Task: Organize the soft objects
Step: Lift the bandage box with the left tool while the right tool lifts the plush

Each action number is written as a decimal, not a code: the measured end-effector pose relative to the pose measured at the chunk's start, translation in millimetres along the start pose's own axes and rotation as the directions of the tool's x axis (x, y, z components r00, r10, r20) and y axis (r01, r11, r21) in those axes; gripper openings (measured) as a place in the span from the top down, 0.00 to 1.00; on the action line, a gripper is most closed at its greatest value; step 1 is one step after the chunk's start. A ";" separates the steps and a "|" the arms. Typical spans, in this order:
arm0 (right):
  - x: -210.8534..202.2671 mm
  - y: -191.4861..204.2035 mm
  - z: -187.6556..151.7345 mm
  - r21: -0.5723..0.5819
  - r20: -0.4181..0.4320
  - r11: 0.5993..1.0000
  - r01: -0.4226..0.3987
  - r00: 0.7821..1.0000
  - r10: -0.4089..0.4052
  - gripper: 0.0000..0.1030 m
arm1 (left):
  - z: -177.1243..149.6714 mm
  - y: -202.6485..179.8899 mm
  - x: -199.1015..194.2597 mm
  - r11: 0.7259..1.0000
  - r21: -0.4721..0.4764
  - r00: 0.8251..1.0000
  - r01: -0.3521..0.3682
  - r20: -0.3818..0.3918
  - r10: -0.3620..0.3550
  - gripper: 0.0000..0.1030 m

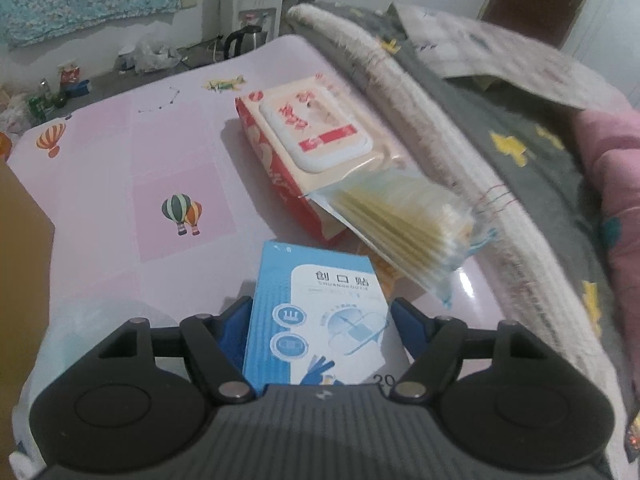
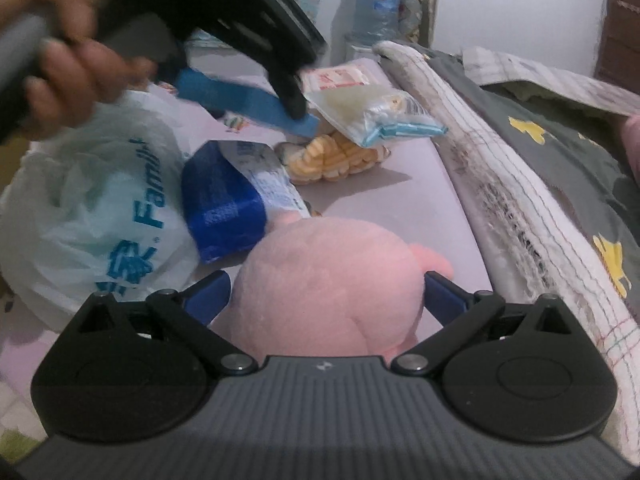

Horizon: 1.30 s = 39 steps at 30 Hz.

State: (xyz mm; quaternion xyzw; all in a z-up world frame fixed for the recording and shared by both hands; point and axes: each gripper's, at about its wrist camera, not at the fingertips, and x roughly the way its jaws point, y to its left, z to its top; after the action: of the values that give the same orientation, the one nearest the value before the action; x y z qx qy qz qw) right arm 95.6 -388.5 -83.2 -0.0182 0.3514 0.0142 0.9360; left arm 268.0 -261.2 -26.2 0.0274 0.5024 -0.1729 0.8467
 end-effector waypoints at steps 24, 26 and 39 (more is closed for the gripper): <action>14.9 -37.5 -21.6 0.537 -0.031 0.744 -0.398 0.872 0.489 0.05 | -53.6 72.9 -94.9 0.933 -0.243 0.963 0.265 0.113 -0.244 0.27; 11.7 -28.3 -19.0 0.492 -0.039 0.780 -0.387 0.885 0.464 0.05 | -59.9 78.3 -102.9 0.923 -0.259 0.958 0.283 0.128 -0.257 0.27; -0.5 -27.4 -14.4 0.356 -0.047 0.915 -0.191 0.974 0.222 0.04 | -97.3 108.4 -140.1 0.864 -0.337 0.923 0.374 0.226 -0.311 0.27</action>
State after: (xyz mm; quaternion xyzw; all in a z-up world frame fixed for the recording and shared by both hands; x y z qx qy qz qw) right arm 86.9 -416.6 -93.1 0.1845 0.3883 0.0496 0.9015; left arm 159.9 -100.8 32.5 -0.2384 0.4514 -0.2236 0.8303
